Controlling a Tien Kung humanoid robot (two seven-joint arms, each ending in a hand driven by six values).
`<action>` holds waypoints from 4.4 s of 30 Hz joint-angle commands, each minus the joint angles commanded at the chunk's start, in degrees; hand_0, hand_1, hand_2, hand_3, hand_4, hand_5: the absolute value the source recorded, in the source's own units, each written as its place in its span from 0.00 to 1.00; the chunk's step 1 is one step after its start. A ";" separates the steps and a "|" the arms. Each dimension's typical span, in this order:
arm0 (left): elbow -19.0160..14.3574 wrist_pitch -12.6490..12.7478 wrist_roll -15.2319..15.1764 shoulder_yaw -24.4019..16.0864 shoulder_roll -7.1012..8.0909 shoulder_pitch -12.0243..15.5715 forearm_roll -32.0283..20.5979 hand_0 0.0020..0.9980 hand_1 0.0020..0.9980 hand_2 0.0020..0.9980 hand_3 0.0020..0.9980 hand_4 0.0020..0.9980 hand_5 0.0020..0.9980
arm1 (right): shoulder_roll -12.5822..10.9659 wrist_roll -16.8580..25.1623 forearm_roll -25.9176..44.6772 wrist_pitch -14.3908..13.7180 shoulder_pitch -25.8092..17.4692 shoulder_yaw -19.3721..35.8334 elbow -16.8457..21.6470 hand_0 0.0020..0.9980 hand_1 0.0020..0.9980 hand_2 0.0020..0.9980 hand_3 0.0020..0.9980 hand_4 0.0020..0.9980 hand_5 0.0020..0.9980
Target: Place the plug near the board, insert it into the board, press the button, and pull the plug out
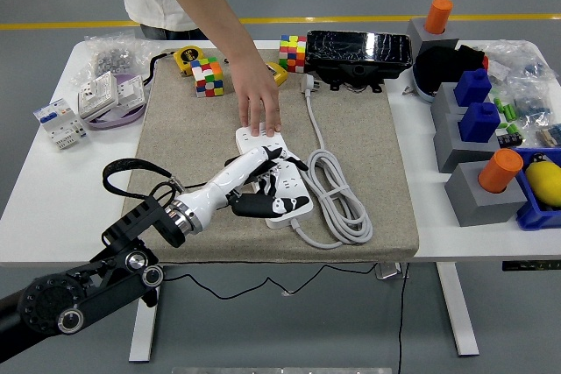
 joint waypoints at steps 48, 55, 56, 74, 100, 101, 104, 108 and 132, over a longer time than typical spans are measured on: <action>-2.29 -18.83 22.86 0.18 0.94 -2.18 22.32 0.16 0.06 0.14 0.87 0.81 0.21 | -0.69 -0.06 0.19 0.04 0.41 -0.80 0.10 0.58 0.63 0.62 0.55 0.89 0.42; -1.01 -19.39 23.41 0.91 0.48 -2.47 22.21 0.15 0.06 0.14 0.83 0.83 0.19 | -0.63 -0.05 0.17 0.01 0.32 -0.52 0.09 0.57 0.64 0.62 0.55 0.89 0.42; -0.92 -19.37 23.43 0.98 0.45 -2.47 22.32 0.15 0.06 0.14 0.83 0.83 0.19 | -0.62 -0.06 0.16 0.01 0.31 -0.48 0.09 0.57 0.64 0.62 0.55 0.89 0.42; -0.88 -15.77 16.73 -0.53 0.38 -1.41 16.22 0.18 0.08 0.19 0.68 0.82 0.19 | -0.27 -0.04 0.06 0.01 -0.03 -0.09 0.03 0.57 0.64 0.62 0.55 0.89 0.42; 15.94 4.58 5.18 -4.98 -5.66 -4.43 19.61 0.79 0.80 0.80 0.83 1.00 0.35 | -0.12 0.00 0.27 -0.01 -0.01 0.02 0.01 0.57 0.64 0.62 0.55 0.89 0.42; 16.12 4.34 5.58 -4.88 -5.64 -4.33 19.82 0.79 0.80 0.80 0.83 1.00 0.35 | -0.12 -0.01 0.26 0.00 -0.02 0.04 0.00 0.57 0.64 0.62 0.55 0.89 0.42; 16.69 3.85 6.17 -4.46 -5.67 -4.22 19.83 0.79 0.81 0.80 0.85 1.00 0.38 | -0.10 -0.02 0.26 0.02 -0.08 0.00 -0.08 0.57 0.64 0.62 0.55 0.89 0.42; 17.64 3.37 7.11 -3.66 -5.80 -4.45 19.96 0.79 0.81 0.80 0.85 1.00 0.38 | -0.06 -0.02 0.28 0.04 -0.10 -0.05 -0.07 0.57 0.64 0.62 0.55 0.89 0.42; 23.59 7.45 7.34 -0.01 -7.50 -6.53 23.01 0.38 0.37 0.41 0.52 0.65 0.00 | -0.31 -0.01 0.39 0.03 0.03 -0.46 0.00 0.57 0.64 0.62 0.55 0.89 0.42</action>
